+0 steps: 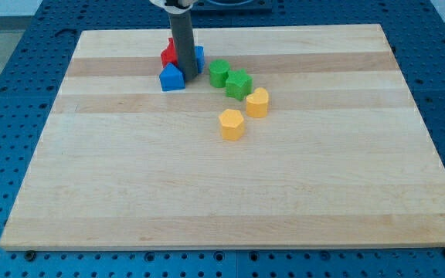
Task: Slide the blue triangle and blue cube up a bit
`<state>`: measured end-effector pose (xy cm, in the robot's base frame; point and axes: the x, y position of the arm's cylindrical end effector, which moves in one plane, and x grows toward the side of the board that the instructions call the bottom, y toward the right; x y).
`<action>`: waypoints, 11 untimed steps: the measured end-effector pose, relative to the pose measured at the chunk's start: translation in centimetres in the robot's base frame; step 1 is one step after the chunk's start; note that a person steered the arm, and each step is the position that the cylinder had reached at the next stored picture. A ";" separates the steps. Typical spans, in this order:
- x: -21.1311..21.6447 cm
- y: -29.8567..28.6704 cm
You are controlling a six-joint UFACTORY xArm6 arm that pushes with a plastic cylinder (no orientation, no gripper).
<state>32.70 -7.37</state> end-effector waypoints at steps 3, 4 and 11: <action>4.8 -0.4; 5.2 -3.4; 2.2 -2.0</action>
